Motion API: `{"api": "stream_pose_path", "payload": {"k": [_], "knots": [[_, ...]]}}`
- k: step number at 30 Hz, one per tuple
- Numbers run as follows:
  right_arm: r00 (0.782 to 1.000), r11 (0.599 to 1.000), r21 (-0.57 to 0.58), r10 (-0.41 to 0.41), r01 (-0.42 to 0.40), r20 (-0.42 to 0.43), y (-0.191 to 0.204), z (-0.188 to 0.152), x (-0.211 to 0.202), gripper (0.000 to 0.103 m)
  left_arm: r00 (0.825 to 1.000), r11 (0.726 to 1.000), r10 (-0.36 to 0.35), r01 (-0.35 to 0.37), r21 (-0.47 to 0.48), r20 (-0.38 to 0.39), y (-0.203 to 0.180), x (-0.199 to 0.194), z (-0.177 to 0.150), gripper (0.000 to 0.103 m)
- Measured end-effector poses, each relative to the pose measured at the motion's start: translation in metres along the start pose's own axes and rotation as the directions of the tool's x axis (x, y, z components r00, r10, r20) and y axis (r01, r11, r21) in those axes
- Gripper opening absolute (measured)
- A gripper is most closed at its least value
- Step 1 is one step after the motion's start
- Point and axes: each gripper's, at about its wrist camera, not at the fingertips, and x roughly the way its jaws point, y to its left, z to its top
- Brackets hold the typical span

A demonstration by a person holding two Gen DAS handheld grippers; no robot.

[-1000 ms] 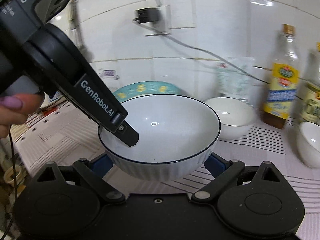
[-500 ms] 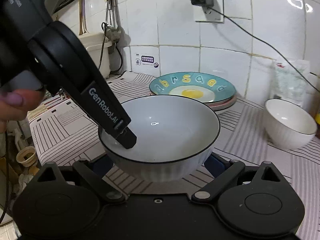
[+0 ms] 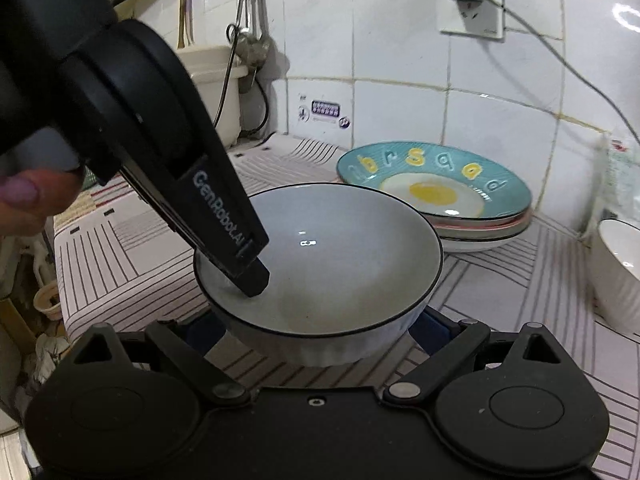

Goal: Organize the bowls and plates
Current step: 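Carry the large white bowl with both grippers beside the plate stack and lower it, then open both grippers and pull back from the white bowl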

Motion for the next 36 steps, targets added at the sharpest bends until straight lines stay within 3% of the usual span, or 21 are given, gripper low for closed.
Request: {"api": "stream_pose_path", "payload": {"k": [6,8,10,12,20,22,27,32,36], "knots": [[0.999,0.999,-0.034,-0.016,0.014,-0.049,0.007,0.005,0.01,0.099,1.0,1.0,-0.004,0.004,-0.008,-0.003,0.003,0.003,-0.002,0.02],[0.997,0.999,-0.045,-0.016,0.013,-0.07,0.008,0.004,0.009,0.1,0.999,0.998,0.033,-0.034,0.045,0.022,-0.004,-0.001,-0.004,0.041],[0.993,0.997,-0.073,-0.03,0.022,-0.114,0.01,0.0,0.008,0.1,0.997,0.995,0.062,-0.065,0.074,0.037,-0.01,-0.005,-0.006,0.046],[0.994,0.997,-0.069,-0.03,0.023,-0.105,0.009,-0.005,-0.003,0.1,0.998,0.996,0.044,-0.046,0.079,0.033,-0.012,-0.01,-0.007,0.047],[0.998,0.996,0.076,-0.033,0.037,-0.049,-0.019,-0.01,-0.064,0.1,0.997,0.996,0.029,-0.035,0.087,0.065,-0.02,-0.044,-0.005,0.062],[0.998,0.99,0.123,-0.06,0.063,-0.026,-0.032,-0.008,-0.083,0.099,0.997,0.996,-0.018,0.011,0.087,0.081,-0.022,-0.052,-0.005,0.07],[0.988,0.951,0.265,-0.154,0.157,-0.031,-0.063,0.013,-0.12,0.091,0.996,0.994,-0.053,0.046,0.096,0.072,-0.034,-0.062,-0.006,0.073],[0.969,0.925,0.298,-0.245,0.234,0.0,-0.081,0.033,-0.155,0.091,0.993,0.992,-0.087,0.079,0.1,0.08,-0.042,-0.072,-0.002,0.085],[0.964,0.903,0.352,-0.265,0.245,0.009,-0.096,0.039,-0.175,0.091,0.992,0.99,-0.087,0.075,0.121,0.091,-0.056,-0.082,0.007,0.087]]}}
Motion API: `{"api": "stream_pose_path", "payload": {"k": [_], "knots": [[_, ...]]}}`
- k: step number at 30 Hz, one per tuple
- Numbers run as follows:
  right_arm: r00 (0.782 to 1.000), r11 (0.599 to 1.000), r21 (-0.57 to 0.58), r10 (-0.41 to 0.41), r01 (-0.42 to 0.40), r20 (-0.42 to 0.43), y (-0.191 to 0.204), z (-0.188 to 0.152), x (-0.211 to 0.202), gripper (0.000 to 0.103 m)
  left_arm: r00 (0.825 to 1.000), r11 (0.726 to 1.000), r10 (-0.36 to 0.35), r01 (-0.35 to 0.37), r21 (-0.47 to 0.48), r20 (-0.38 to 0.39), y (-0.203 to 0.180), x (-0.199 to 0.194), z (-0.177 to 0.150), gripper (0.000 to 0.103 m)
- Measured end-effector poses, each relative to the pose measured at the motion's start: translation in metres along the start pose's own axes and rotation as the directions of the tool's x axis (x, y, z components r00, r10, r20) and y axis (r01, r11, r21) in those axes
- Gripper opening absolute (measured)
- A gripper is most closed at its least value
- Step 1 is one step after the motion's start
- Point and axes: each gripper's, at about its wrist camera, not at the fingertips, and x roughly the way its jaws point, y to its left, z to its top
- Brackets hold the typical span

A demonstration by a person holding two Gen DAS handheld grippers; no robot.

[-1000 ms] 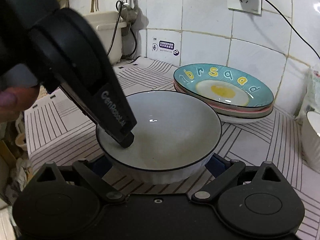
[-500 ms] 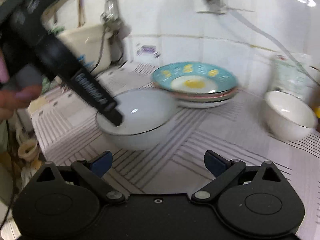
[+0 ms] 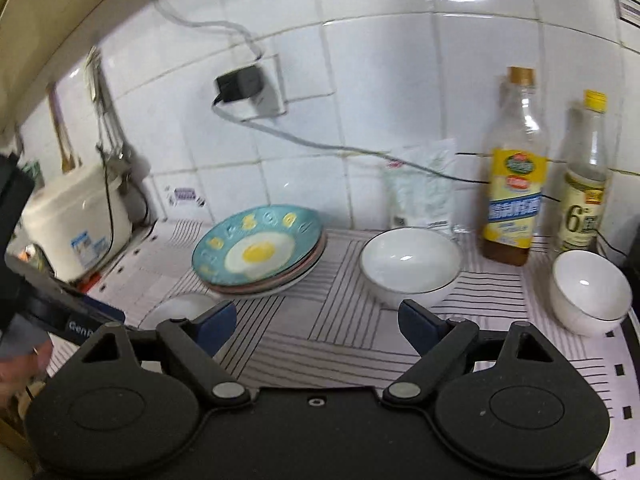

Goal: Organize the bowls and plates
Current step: 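Open both grippers and pull back from the white bowl, then move both grippers to the second white bowl and close on its rim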

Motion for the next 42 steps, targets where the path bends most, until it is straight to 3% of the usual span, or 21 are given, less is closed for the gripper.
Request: {"api": "stream_pose_path", "payload": {"k": [3,5,9,14,19,26,34,37,42], "knots": [[1.0,0.999,0.034,-0.024,0.024,0.01,-0.013,0.006,-0.007,0.091,0.999,0.998,0.038,-0.038,0.046,0.006,-0.014,-0.009,0.011,0.088],[0.999,0.997,0.068,-0.044,0.043,0.01,-0.024,0.01,-0.009,0.091,0.999,0.999,0.015,-0.016,0.048,0.029,-0.02,-0.014,0.019,0.092],[0.998,0.987,0.148,-0.063,0.06,0.014,-0.047,0.02,0.001,0.089,0.998,0.999,-0.041,0.04,0.034,0.038,-0.031,-0.006,0.041,0.092],[0.998,0.961,0.271,-0.058,0.054,0.007,-0.077,0.02,0.029,0.086,0.996,0.998,-0.052,0.049,0.036,0.078,-0.049,0.016,0.068,0.092],[0.997,0.922,0.379,-0.062,0.077,-0.049,-0.108,0.014,0.073,0.072,0.989,0.996,-0.087,0.087,0.01,0.122,-0.064,0.044,0.097,0.09],[0.992,0.893,0.435,-0.075,0.114,-0.106,-0.129,0.009,0.121,0.059,0.989,0.994,-0.104,0.108,-0.029,0.104,-0.087,0.094,0.119,0.082],[0.985,0.878,0.451,-0.118,0.163,-0.126,-0.139,0.003,0.14,0.028,0.986,0.991,-0.073,0.088,-0.098,0.149,-0.09,0.124,0.122,0.079],[0.986,0.881,0.445,-0.122,0.161,-0.115,-0.139,0.002,0.14,0.026,0.987,0.992,-0.08,0.092,-0.084,0.142,-0.092,0.129,0.118,0.071],[0.985,0.878,0.448,-0.131,0.166,-0.108,-0.138,0.001,0.141,0.016,0.984,0.98,-0.152,0.163,-0.116,0.096,-0.09,0.137,0.112,0.045]]}}
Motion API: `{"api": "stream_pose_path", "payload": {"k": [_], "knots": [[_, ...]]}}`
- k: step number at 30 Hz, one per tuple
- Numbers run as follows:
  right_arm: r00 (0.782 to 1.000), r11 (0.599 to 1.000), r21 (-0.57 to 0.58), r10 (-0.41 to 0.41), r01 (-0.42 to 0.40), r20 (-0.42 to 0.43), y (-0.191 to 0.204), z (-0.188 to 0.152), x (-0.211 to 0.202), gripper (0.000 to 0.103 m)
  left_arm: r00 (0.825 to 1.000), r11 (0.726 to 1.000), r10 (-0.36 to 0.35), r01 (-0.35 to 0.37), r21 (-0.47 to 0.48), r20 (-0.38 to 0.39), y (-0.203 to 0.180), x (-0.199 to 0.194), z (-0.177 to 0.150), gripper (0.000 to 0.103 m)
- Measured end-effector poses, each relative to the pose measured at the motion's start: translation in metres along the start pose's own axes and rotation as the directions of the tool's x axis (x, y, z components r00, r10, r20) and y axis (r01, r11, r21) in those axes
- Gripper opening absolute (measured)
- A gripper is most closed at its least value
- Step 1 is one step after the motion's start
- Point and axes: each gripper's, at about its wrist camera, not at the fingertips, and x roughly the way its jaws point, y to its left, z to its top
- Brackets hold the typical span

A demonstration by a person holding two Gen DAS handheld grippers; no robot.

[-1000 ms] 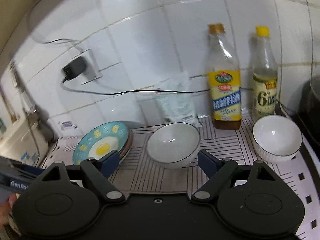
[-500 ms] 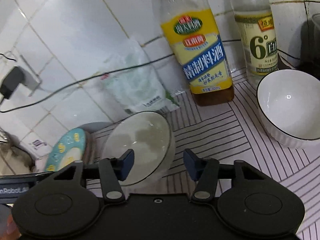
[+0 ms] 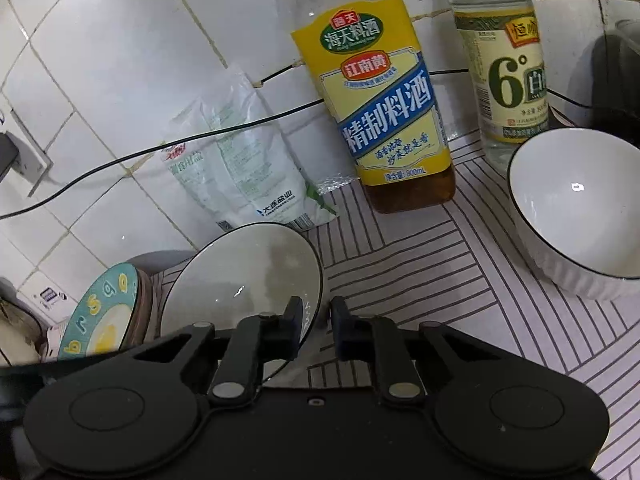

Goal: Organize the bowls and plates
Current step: 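Move both grippers to the second white bowl and close on its rim, then carry the second white bowl with both grippers and lower it into the first bowl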

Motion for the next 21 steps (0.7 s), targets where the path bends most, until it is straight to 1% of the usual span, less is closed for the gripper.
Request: {"api": "stream_pose_path", "payload": {"k": [2,5,11,14,17,21], "knots": [[1.0,1.0,0.011,0.001,-0.001,0.001,0.0,0.0,0.0,0.015,0.999,0.999,-0.037,0.037,-0.014,-0.009,-0.001,0.0,-0.002,0.03],[1.0,1.0,0.008,-0.011,0.011,0.002,0.001,-0.001,0.0,0.013,0.997,0.996,-0.072,0.071,-0.047,-0.019,-0.002,0.002,-0.003,0.019],[1.0,0.999,0.033,-0.007,0.007,-0.006,0.0,-0.001,0.003,0.012,0.998,0.996,-0.055,0.055,-0.068,0.004,-0.004,0.001,-0.007,0.018],[1.0,0.998,0.068,0.01,-0.008,-0.021,-0.004,-0.001,0.006,0.012,0.999,0.998,-0.05,0.05,-0.049,0.006,-0.006,0.0,-0.009,0.018],[0.999,0.995,0.099,0.014,-0.01,-0.044,-0.007,-0.004,0.011,0.011,0.999,0.998,-0.054,0.054,-0.032,-0.007,-0.008,0.002,-0.01,0.017],[0.999,0.996,0.094,-0.002,0.006,-0.043,-0.004,-0.009,0.014,0.011,0.999,0.999,-0.042,0.042,-0.022,-0.014,-0.009,0.001,-0.014,0.016]]}}
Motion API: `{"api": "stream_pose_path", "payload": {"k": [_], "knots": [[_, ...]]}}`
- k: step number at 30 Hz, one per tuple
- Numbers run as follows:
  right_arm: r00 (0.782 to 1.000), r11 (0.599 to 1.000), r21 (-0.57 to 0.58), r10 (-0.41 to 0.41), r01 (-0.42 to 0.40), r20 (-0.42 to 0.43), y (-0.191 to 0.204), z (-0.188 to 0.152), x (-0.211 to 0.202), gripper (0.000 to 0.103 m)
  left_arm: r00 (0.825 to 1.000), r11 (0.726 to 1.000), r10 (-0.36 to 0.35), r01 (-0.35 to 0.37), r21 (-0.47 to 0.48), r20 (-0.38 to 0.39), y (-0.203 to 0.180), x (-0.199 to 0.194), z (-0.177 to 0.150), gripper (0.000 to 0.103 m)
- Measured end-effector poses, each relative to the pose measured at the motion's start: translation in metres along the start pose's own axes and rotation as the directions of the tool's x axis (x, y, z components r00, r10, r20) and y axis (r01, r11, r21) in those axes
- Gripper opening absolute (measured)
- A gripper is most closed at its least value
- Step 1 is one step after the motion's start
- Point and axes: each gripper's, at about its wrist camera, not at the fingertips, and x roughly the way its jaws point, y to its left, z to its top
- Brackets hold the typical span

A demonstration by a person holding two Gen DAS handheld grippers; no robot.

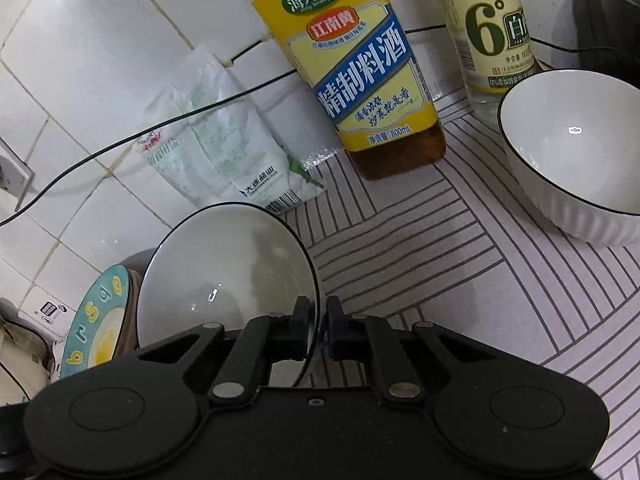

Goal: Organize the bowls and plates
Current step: 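Carry the second white bowl with both grippers and lower it into the first bowl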

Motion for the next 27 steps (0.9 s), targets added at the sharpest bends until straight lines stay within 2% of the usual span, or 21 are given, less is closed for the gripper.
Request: {"api": "stream_pose_path", "payload": {"k": [11,14,18,23,27], "knots": [[0.999,0.999,-0.017,0.034,-0.035,-0.03,0.007,-0.013,-0.028,0.012,0.999,1.0,-0.009,0.009,0.011,-0.052,0.014,-0.03,-0.024,0.016],[0.998,0.999,-0.016,0.04,-0.041,-0.047,0.011,-0.019,-0.04,0.013,0.998,0.999,0.014,-0.011,0.036,-0.067,0.02,-0.043,-0.034,0.016],[0.997,0.999,-0.019,0.045,-0.046,-0.06,0.02,-0.035,-0.06,0.014,0.997,1.0,-0.006,0.008,0.027,-0.079,0.033,-0.067,-0.042,0.016],[0.995,0.996,-0.016,0.081,-0.082,-0.061,0.033,-0.055,-0.084,0.016,0.998,0.999,-0.031,0.032,0.016,-0.059,0.052,-0.103,-0.054,0.016],[0.994,0.994,-0.043,0.095,-0.098,-0.06,0.05,-0.074,-0.103,0.017,0.999,1.0,-0.005,0.005,0.014,-0.041,0.065,-0.129,-0.065,0.016]]}}
